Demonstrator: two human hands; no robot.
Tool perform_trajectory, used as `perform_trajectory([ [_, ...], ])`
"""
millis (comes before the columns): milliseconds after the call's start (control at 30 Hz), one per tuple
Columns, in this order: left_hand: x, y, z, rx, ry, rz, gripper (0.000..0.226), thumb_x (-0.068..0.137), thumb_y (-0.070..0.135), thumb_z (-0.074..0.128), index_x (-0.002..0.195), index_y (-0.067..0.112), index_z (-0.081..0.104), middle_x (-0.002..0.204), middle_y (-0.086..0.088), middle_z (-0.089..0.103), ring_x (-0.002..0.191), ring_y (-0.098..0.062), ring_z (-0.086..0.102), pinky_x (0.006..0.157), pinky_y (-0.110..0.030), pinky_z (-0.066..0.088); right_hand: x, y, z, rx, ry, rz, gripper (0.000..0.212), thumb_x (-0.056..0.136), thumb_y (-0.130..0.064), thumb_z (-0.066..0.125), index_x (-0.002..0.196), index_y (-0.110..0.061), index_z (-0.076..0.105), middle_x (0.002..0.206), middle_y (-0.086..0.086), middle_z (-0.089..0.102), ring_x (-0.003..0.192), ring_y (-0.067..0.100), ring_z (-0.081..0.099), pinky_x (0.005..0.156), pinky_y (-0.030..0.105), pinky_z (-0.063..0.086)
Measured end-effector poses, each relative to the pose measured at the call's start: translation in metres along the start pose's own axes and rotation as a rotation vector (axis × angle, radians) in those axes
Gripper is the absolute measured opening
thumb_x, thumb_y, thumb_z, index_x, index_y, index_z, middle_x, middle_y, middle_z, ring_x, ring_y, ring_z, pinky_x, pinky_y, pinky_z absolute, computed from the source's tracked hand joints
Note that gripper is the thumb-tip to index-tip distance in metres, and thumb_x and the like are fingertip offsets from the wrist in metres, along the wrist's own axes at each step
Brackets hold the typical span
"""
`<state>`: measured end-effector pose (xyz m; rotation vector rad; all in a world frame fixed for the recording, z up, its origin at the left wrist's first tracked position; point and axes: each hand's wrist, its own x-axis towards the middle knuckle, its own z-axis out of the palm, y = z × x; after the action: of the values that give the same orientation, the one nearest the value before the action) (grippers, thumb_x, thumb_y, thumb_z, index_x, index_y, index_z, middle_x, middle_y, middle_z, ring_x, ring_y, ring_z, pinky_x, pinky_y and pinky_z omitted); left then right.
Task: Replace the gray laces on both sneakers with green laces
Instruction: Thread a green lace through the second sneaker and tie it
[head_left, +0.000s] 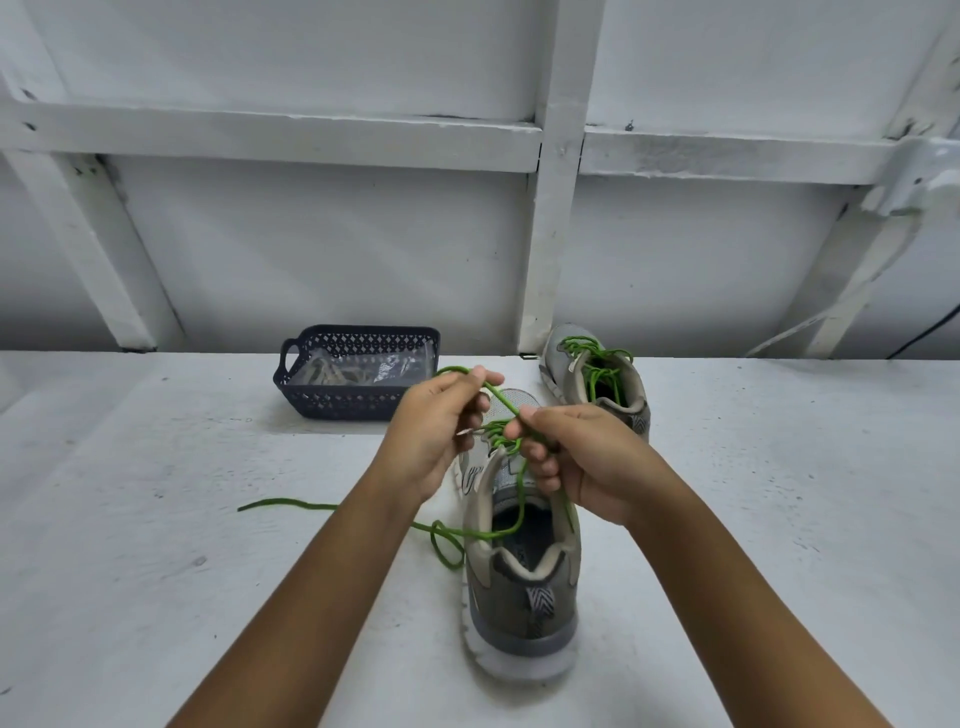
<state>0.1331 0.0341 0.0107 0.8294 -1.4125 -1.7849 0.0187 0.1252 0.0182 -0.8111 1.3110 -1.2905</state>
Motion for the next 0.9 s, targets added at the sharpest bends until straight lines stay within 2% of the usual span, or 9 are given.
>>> perform_trajectory([
  [233,0.021,0.025,-0.011,-0.165,0.11,-0.068,0.024,0.097,0.021,0.047,0.081,0.015,0.064,0.053,0.01,0.062,0.046,0.001,0.052,0.046,-0.014,0.034,-0.004,0.005,-0.012,0.077,-0.02,-0.023,0.028,0.098,-0.014,0.043,0.083,0.0,0.061,0.055,0.0,0.036,0.044,0.008,0.031,0.041,0.018,0.031],
  [367,0.025,0.029,-0.01,-0.142,0.138,-0.046,0.027,0.098,0.023,0.045,0.082,0.014,0.064,0.055,0.008,0.064,0.047,0.0,0.054,0.049,-0.017,0.035,-0.008,0.008,-0.021,0.057,-0.025,-0.043,0.025,0.098,-0.01,0.042,0.089,0.0,0.063,0.058,0.001,0.036,0.048,0.008,0.032,0.043,0.018,0.032],
  [433,0.025,0.024,-0.008,0.038,0.149,-0.067,0.033,0.099,0.034,0.041,0.084,0.015,0.064,0.066,0.007,0.068,0.056,-0.005,0.055,0.053,-0.022,0.035,-0.009,0.007,-0.024,0.033,0.01,-0.042,0.026,0.098,-0.004,0.04,0.091,-0.001,0.064,0.059,0.001,0.042,0.049,0.009,0.036,0.043,0.018,0.036],
  [533,0.016,0.009,0.001,0.452,0.133,-0.044,0.044,0.1,0.045,0.032,0.096,0.015,0.064,0.085,0.001,0.066,0.075,-0.014,0.054,0.064,-0.028,0.036,-0.011,0.006,-0.029,-0.012,0.116,-0.06,0.027,0.097,0.001,0.038,0.093,-0.002,0.065,0.059,0.001,0.052,0.048,0.008,0.046,0.045,0.017,0.043],
  [600,0.007,-0.01,0.008,0.738,0.1,0.052,0.044,0.099,0.048,0.032,0.095,0.019,0.065,0.097,-0.003,0.063,0.095,-0.021,0.054,0.082,-0.033,0.041,-0.01,0.007,-0.031,-0.063,0.211,-0.102,0.025,0.097,0.0,0.04,0.091,-0.006,0.063,0.063,0.002,0.056,0.05,0.008,0.052,0.048,0.017,0.044],
  [667,-0.002,-0.024,0.017,1.009,0.07,0.075,0.043,0.095,0.055,0.033,0.097,0.026,0.066,0.113,-0.003,0.057,0.116,-0.027,0.043,0.098,-0.042,0.037,-0.007,0.01,-0.034,-0.143,0.324,-0.144,0.022,0.097,-0.005,0.045,0.088,-0.012,0.064,0.068,0.0,0.061,0.057,0.007,0.055,0.053,0.019,0.046],
  [767,-0.01,-0.034,0.025,1.145,0.062,0.065,0.048,0.089,0.065,0.035,0.097,0.028,0.066,0.127,0.004,0.044,0.129,-0.021,0.026,0.105,-0.043,0.027,-0.005,0.016,-0.033,-0.245,0.417,-0.198,0.022,0.095,-0.01,0.051,0.084,-0.019,0.067,0.073,-0.005,0.061,0.071,0.007,0.054,0.062,0.022,0.046],
  [900,-0.013,-0.043,0.031,1.156,0.021,0.062,0.046,0.086,0.065,0.043,0.101,0.03,0.067,0.134,0.007,0.039,0.133,-0.017,0.02,0.108,-0.043,0.022,-0.003,0.024,-0.03,-0.266,0.449,-0.244,0.017,0.094,-0.009,0.054,0.094,-0.017,0.069,0.074,-0.011,0.062,0.07,0.001,0.054,0.057,0.016,0.045],
])
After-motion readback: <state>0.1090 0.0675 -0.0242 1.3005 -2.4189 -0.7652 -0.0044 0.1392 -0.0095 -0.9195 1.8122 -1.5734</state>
